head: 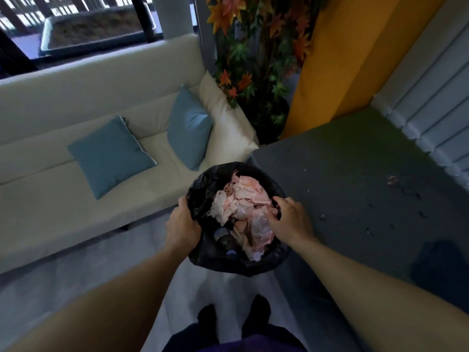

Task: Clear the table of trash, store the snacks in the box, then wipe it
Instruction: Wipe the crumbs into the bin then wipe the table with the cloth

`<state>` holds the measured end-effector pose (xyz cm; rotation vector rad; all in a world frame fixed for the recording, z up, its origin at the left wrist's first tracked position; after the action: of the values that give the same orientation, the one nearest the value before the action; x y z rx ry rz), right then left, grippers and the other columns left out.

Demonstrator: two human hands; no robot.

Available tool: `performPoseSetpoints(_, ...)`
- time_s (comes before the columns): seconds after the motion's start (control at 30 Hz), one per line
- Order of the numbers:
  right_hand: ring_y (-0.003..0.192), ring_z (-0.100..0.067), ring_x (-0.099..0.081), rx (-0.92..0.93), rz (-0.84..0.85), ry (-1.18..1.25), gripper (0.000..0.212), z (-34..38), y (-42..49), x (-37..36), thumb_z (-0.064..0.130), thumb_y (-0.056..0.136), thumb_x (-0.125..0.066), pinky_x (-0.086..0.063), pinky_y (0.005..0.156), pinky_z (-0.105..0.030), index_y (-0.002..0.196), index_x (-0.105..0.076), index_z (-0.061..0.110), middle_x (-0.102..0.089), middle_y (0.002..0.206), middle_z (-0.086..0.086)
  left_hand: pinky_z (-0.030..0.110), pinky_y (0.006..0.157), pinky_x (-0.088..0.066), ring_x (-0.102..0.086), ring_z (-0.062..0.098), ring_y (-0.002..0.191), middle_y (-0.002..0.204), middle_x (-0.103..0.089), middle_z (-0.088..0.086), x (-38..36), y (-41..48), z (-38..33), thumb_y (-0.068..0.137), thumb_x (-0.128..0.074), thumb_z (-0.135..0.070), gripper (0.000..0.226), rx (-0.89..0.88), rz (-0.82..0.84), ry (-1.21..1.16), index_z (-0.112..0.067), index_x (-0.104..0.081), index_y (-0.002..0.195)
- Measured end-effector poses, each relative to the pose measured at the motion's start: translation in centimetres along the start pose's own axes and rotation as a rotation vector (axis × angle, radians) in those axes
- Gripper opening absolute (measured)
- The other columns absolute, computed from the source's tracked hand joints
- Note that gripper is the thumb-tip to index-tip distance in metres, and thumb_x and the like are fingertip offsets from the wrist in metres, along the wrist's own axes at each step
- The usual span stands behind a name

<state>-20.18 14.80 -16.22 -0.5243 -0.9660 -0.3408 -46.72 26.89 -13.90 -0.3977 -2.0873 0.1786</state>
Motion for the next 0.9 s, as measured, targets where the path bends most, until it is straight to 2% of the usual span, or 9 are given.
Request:
performPoseSetpoints(0.13,0.124,-0.027,-0.047,-0.079,-0.018,0.034,0.058,-1.3,-2.1,-0.5,0.049,0.097,-0.05,-0.045,0.099,-0.04,0.146,-0.046,0.02,-0.052,0.137,-0.004,0.048,0.087,-0.044,-0.054,0.045,0.103,0.121,-0.041,0.019,-1.1,-0.8,-0.5,0.091,-0.046,0.001,0.032,-0.063,0.063,0.01,-0.005,-0.04,0.121)
performPoseSetpoints(0.23,0.119,-0.029,-0.05,-0.143,-0.052,0.05,0.057,-2.1,-3.9,-1.5,0.052,0.096,-0.049,-0.047,0.097,-0.043,0.143,-0.049,0.02,-0.056,0.131,-0.005,0.048,0.09,-0.043,-0.053,0.045,0.109,0.128,-0.04,0.021,-2.0,-1.5,0.1,0.093,-0.044,0.001,0.042,-0.102,0.165,0.005,-0.003,-0.033,0.133)
performPoseSetpoints(0.33,0.117,-0.03,-0.05,-0.2,-0.066,0.056,0.058,-2.7,-5.5,-2.6,0.054,0.096,-0.049,-0.047,0.096,-0.043,0.143,-0.049,0.019,-0.056,0.13,-0.005,0.053,0.109,-0.037,-0.048,0.041,0.129,0.143,-0.043,0.02,-3.0,-2.1,0.7,0.094,-0.047,-0.006,0.067,-0.15,0.265,0.048,-0.009,-0.014,0.153)
performPoseSetpoints(0.43,0.121,-0.029,-0.049,-0.244,-0.083,0.016,0.06,-3.1,-7.2,-3.4,0.056,0.096,-0.047,-0.046,0.099,-0.042,0.145,-0.046,0.021,-0.053,0.135,-0.004,0.056,0.111,-0.032,-0.043,0.043,0.131,0.149,-0.034,0.015,-3.6,-2.7,0.4,0.093,-0.044,0.0,0.082,-0.236,0.338,0.075,-0.023,0.0,0.159)
performPoseSetpoints(0.5,0.126,-0.029,-0.045,-0.286,-0.08,0.001,0.062,-3.5,-8.2,-3.9,0.056,0.096,-0.046,-0.044,0.101,-0.041,0.148,-0.043,0.022,-0.051,0.14,-0.002,0.054,0.104,-0.035,-0.046,0.046,0.123,0.146,-0.03,0.012,-4.0,-3.2,0.4,0.091,-0.041,0.005,0.081,-0.274,0.395,0.139,-0.031,-0.01,0.157)
performPoseSetpoints(0.6,0.131,-0.027,-0.041,-0.348,-0.079,0.016,0.063,-4.1,-9.7,-4.4,0.058,0.097,-0.044,-0.042,0.104,-0.042,0.149,-0.04,0.023,-0.048,0.144,-0.001,0.043,0.096,-0.043,-0.05,0.04,0.119,0.146,-0.029,0.013,-4.9,-3.5,0.8,0.09,-0.045,0.003,0.069,-0.336,0.469,0.236,-0.024,-0.029,0.15)
performPoseSetpoints(0.73,0.135,-0.027,-0.039,-0.397,-0.081,0.048,0.064,-4.9,-11.4,-5.0,0.057,0.097,-0.044,-0.04,0.107,-0.043,0.15,-0.04,0.022,-0.047,0.147,-0.002,0.036,0.102,-0.042,-0.046,0.036,0.127,0.146,-0.03,0.015,-6.4,-3.4,1.5,0.092,-0.05,-0.001,0.061,-0.311,0.541,0.248,-0.011,-0.033,0.15)
performPoseSetpoints(0.9,0.134,-0.029,-0.042,-0.435,-0.067,0.102,0.066,-6.3,-12.9,-5.7,0.058,0.096,-0.045,-0.039,0.11,-0.042,0.149,-0.041,0.02,-0.046,0.147,-0.006,0.038,0.102,-0.042,-0.045,0.037,0.126,0.141,-0.034,0.017,-8.2,-4.3,1.5,0.09,-0.052,0.0,0.061,-0.278,0.553,0.235,-0.008,-0.035,0.148)
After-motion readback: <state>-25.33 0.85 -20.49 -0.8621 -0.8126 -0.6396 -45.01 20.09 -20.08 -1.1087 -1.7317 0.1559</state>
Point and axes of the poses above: each hand's wrist, its own y-axis towards the middle knuckle, its own x-axis out of the back of the hand, z = x × y, the point moved 9 cm from there along y, towards the middle knuckle
